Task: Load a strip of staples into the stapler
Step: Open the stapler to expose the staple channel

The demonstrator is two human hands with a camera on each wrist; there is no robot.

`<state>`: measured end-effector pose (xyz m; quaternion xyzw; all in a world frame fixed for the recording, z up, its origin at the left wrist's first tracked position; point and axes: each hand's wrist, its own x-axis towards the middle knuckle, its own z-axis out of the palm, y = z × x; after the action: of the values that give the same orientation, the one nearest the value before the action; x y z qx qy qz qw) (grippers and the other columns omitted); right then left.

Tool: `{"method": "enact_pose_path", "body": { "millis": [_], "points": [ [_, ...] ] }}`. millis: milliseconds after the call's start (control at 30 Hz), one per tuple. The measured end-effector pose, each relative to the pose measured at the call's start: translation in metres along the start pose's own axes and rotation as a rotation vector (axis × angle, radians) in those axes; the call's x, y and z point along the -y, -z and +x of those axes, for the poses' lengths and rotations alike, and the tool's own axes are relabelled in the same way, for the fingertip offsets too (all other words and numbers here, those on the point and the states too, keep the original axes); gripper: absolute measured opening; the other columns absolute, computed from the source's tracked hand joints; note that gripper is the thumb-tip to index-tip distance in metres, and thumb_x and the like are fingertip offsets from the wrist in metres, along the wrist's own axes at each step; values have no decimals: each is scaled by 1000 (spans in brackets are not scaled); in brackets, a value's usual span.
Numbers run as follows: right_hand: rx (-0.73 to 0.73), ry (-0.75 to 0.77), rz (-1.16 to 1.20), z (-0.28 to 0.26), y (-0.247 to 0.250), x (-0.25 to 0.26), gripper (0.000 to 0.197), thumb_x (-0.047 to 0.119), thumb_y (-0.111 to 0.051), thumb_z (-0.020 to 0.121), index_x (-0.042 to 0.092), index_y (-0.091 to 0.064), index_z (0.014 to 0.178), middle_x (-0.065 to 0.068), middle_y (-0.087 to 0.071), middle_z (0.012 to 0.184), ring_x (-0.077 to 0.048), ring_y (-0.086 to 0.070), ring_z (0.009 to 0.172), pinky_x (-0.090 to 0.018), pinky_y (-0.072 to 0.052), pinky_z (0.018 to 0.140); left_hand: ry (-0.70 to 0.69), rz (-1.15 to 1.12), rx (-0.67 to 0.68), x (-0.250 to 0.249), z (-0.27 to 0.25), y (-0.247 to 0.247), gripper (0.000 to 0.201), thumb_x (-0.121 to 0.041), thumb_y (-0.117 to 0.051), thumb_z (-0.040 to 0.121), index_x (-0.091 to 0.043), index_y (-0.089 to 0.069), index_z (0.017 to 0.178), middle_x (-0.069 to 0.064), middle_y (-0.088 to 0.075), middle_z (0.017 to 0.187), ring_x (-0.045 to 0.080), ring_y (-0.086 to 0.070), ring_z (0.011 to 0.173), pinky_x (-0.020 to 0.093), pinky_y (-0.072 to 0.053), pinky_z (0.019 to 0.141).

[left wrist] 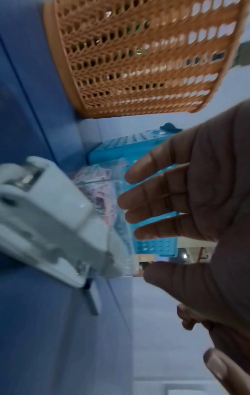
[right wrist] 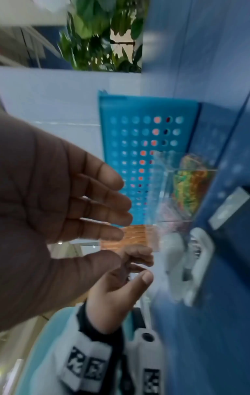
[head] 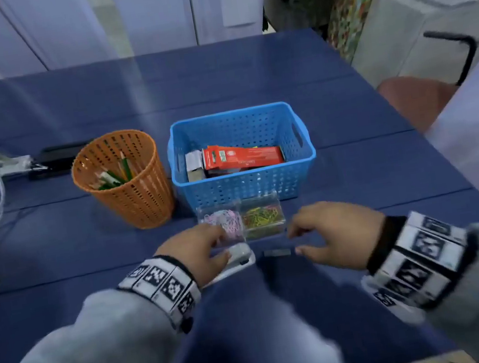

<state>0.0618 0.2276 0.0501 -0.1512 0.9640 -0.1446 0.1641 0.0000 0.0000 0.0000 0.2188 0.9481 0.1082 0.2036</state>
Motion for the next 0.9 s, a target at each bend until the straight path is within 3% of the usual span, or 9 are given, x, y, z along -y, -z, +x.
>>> {"method": "enact_pose_path", "body": {
  "millis": [133,300,533,633,767,900],
  "points": [
    [123,-31,-69,46,-36,8,32,25,-56,83,19,-56,114,-5,-60,122,-26,-53,113,-38,-47,91,42,121,130,1,14,-18,38,-43,-57,79,-24,-52,112,5,-59,121,28,-56,109,40,-50,91],
    [168,-53,-104,77,-72,11,33,24,-62,79,14,-57,110,-11,-64,116,-31,-58,106,-37,-49,85,45,143,124,4,19,-35,37,-38,-63,76,-26,-52,109,3,-63,115,28,-60,104,38,-51,84],
    [143,-101,87,98,-92,17,38,23,-69,72,20,-57,108,-7,-67,109,-28,-62,100,-33,-50,83,31,65,101,6,21,-40,35,-28,-59,81,-27,-52,114,4,-62,119,28,-59,107,37,-49,84],
    [177,-96,107,102,-96,20,39,21,-68,74,21,-57,111,-6,-68,110,-27,-61,101,-34,-50,85,13,-77,40,9,13,-38,28,-22,-60,78,-26,-54,106,4,-65,110,28,-60,101,32,-46,78],
    [206,-128,72,104,-102,15,28,24,-68,76,18,-64,103,-8,-69,105,-29,-63,96,-29,-46,75,39,-311,-74,18,3,-36,24,-20,-66,72,-26,-49,87,3,-61,88,25,-56,83,30,-44,71],
    [201,-103,69,105,-105,13,31,23,-68,78,16,-64,108,-8,-66,113,-28,-60,101,-33,-49,84,31,-510,-169,40,-14,-28,38,-10,-71,68,-34,-42,73,-2,-55,72,27,-55,75,35,-45,69]
  ]
}}
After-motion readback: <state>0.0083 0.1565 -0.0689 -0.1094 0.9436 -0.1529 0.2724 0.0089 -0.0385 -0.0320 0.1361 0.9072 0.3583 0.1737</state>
